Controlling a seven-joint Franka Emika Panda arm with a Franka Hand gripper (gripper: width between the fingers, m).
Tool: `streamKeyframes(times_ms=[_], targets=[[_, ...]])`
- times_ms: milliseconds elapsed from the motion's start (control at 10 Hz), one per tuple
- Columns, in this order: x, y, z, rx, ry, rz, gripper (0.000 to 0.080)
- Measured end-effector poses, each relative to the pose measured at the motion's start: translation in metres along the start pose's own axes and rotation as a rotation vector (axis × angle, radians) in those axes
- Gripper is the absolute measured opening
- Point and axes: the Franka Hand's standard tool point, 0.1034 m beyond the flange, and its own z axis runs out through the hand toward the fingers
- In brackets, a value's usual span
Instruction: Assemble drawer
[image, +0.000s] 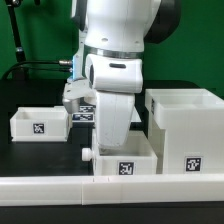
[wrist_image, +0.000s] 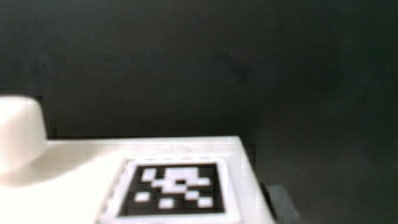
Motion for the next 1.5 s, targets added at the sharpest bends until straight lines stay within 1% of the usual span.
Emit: streamKeyframes(times_ms=[100, 200, 400, 1000, 1100, 1200, 1300, 1500], targets=[[0.001, -0.001, 0.001, 0.001, 0.001, 0.003, 0.0044], [0.006, -0.005, 0.003, 0.003, 0.005, 0.028, 0.0044], [0.012, -0.006, 0.004, 0.006, 0.01, 0.036, 0.0044], [0.013, -0.009, 0.006, 0.009, 0.01, 0.079, 0.0044], [0.013, -0.008, 0.006, 0.005, 0.011, 0.076, 0.0044], [0.016, -0.007, 0.006, -0.012, 0.016, 0.073, 0.0044], [0.021, -0.007, 0.007, -0.046, 0.026, 0.071, 0.0044], [0.022, -0.007, 0.007, -0.055, 0.029, 0.092, 0.0044]])
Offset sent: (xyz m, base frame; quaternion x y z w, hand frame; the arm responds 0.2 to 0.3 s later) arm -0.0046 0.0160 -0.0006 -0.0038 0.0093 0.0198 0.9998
